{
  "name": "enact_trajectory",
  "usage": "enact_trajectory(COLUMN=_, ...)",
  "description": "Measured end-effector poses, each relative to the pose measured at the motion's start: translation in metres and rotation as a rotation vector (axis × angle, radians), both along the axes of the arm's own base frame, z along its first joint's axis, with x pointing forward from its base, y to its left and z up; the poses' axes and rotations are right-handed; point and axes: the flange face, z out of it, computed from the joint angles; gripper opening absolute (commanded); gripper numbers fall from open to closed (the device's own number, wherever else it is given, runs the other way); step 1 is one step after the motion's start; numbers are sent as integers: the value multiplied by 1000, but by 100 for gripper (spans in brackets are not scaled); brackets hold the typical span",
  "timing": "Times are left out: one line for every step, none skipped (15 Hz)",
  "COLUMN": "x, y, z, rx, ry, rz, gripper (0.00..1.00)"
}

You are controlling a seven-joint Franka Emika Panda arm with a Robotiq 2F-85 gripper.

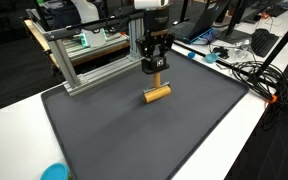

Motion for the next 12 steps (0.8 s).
enact_trajectory(x=-2, y=-1, z=-2, rx=-8, ry=19, rz=11, gripper=22)
enact_trajectory(x=-4, y=-2, z=-4, rx=-14, ry=39, rz=21, gripper=22)
enact_trajectory(x=-5, y=-3, z=-5, rx=-17, ry=54, rz=30, gripper=22)
enact_trajectory(x=-6, y=-2, z=-7, rx=-18, ry=66, rz=42, gripper=22)
enact_trajectory(x=-7, y=-2, z=-8, rx=-18, ry=70, rz=54, gripper=22)
enact_trajectory(x=-7, y=-1, z=-8, rx=-17, ry=71, rz=67, gripper=22)
enact_trajectory(x=-7, y=1, z=-8, rx=-14, ry=71, rz=80, gripper=22)
enact_trajectory(x=-7, y=2, z=-8, rx=-13, ry=71, rz=91, gripper=22)
enact_trajectory(x=-7, y=3, z=-8, rx=-13, ry=73, rz=100, gripper=22)
enact_trajectory(x=-7, y=4, z=-9, rx=-13, ry=79, rz=104, gripper=22)
enact_trajectory(x=-8, y=4, z=-10, rx=-14, ry=87, rz=107, gripper=22)
enact_trajectory(x=-8, y=4, z=-11, rx=-15, ry=93, rz=109, gripper=22)
